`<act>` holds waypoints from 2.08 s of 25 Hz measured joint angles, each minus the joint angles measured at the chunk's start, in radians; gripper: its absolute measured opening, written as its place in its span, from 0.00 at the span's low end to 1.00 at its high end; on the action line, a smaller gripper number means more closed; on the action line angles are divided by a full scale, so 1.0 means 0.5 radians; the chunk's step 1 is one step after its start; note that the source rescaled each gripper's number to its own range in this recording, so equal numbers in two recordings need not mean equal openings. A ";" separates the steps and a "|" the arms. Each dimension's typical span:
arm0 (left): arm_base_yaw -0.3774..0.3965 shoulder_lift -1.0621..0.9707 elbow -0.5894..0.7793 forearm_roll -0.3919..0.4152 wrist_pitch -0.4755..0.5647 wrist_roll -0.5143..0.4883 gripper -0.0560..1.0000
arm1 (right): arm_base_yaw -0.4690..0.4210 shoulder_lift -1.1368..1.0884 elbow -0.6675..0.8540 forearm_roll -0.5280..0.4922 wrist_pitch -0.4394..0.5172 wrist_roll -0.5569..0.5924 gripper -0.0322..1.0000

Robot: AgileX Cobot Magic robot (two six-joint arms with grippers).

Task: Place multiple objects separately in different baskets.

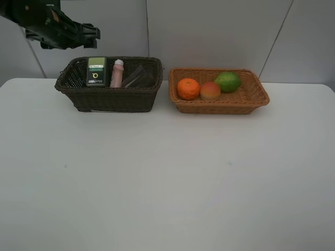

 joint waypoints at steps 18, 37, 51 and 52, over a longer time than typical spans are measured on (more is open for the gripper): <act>0.000 -1.554 0.948 -0.710 0.722 0.848 0.99 | 0.000 0.000 0.000 0.000 0.000 0.000 0.87; 0.000 -2.758 1.356 -0.528 1.459 0.810 0.99 | 0.000 0.000 0.000 0.000 0.000 0.000 0.87; 0.000 -3.375 1.577 -0.507 1.573 0.736 0.99 | 0.000 0.000 0.000 0.000 0.000 0.000 0.87; 0.000 -3.413 1.594 -0.506 1.585 0.716 0.99 | 0.000 0.000 0.000 0.000 0.000 0.000 0.87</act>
